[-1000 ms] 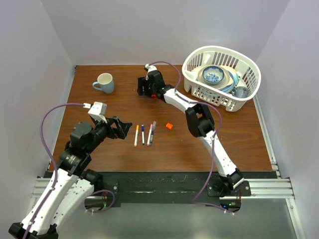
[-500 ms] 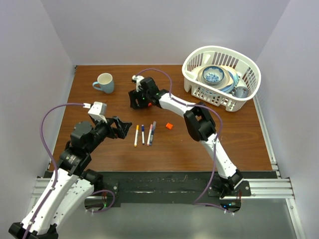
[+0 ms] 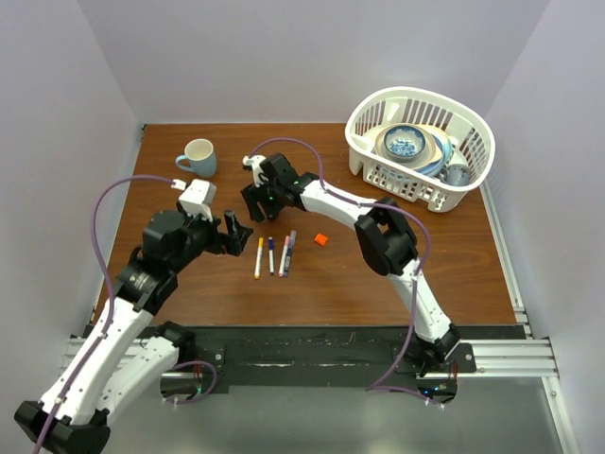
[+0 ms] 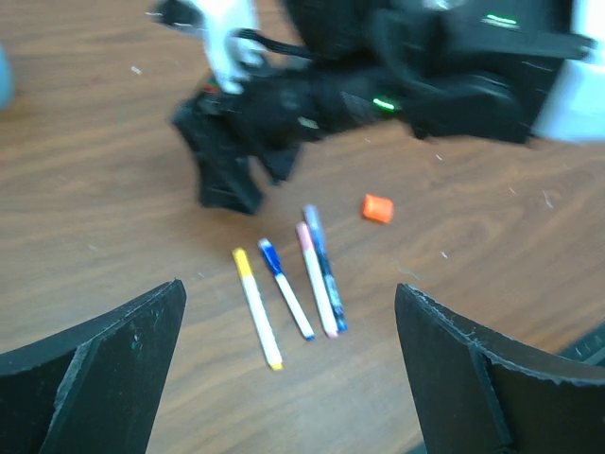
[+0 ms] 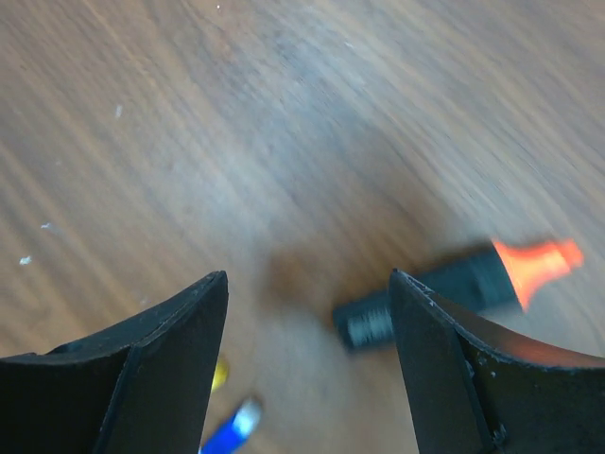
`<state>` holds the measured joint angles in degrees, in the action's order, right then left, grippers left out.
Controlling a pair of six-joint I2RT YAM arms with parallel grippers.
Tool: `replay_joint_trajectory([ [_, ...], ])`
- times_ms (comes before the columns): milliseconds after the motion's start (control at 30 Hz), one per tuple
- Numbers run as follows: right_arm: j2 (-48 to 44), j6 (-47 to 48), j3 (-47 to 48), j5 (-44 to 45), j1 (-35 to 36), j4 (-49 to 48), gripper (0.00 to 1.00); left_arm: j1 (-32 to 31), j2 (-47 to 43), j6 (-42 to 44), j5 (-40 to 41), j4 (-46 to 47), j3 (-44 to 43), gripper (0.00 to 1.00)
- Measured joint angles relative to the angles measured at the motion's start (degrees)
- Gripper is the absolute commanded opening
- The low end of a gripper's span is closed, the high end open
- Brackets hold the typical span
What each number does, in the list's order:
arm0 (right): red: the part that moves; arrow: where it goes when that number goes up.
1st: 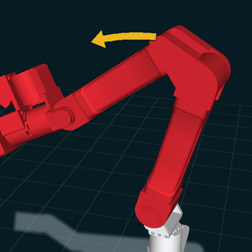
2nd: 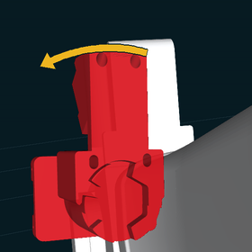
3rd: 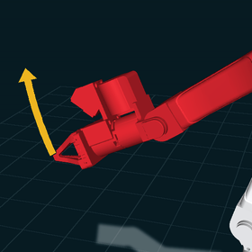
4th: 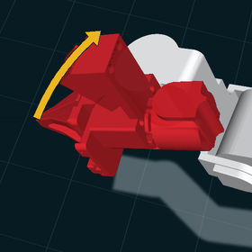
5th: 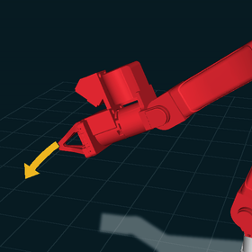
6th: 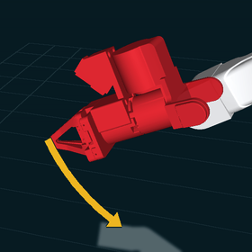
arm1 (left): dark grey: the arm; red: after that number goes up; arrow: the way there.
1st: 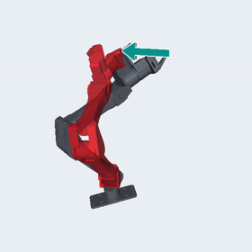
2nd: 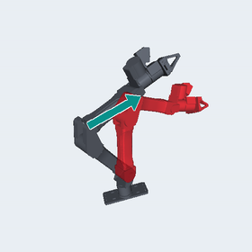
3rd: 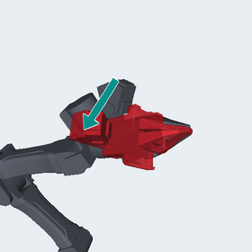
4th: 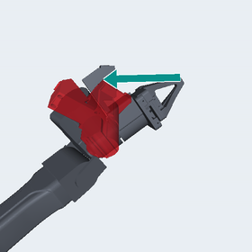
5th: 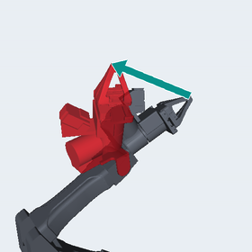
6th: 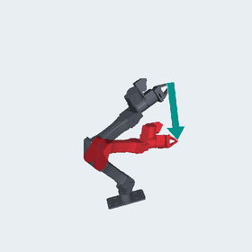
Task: Insert the pens into the pen caps
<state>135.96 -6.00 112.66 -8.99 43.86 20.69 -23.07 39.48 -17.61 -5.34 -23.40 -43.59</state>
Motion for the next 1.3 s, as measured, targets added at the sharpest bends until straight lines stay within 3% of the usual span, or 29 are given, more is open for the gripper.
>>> replay_joint_trajectory([
  [133,-9.3,-3.1,-5.8,6.3,0.0,1.7,0.72,0.0,7.5,1.7,4.0,-2.6,-7.6,0.94],
  [300,-29.0,-8.9,-18.7,15.9,-0.2,3.6,0.69,0.0,18.9,2.6,8.5,-7.0,-16.5,0.92],
  [400,-42.1,-12.6,-28.9,19.2,-0.4,3.0,0.7,0.0,23.7,3.4,9.5,-7.6,-17.5,0.84],
  [500,-52.9,-15.9,-37.6,20.9,-0.4,2.8,0.7,0.0,27.5,4.1,9.7,-6.8,-17.5,0.83],
  [767,-73.9,-20.5,-52.2,22.2,-0.4,3.5,0.7,-0.2,44.8,5.2,10.6,-1.6,-20.1,0.77],
  [967,-81.0,-20.5,-53.2,26.3,-0.4,5.8,0.7,-1.0,57.3,5.8,11.0,-1.5,-26.5,0.71],
  [1300,-81.5,-20.3,-53.2,28.4,-0.4,7.5,0.7,-2.6,70.7,8.5,12.1,0.1,-37.4,0.67],
])
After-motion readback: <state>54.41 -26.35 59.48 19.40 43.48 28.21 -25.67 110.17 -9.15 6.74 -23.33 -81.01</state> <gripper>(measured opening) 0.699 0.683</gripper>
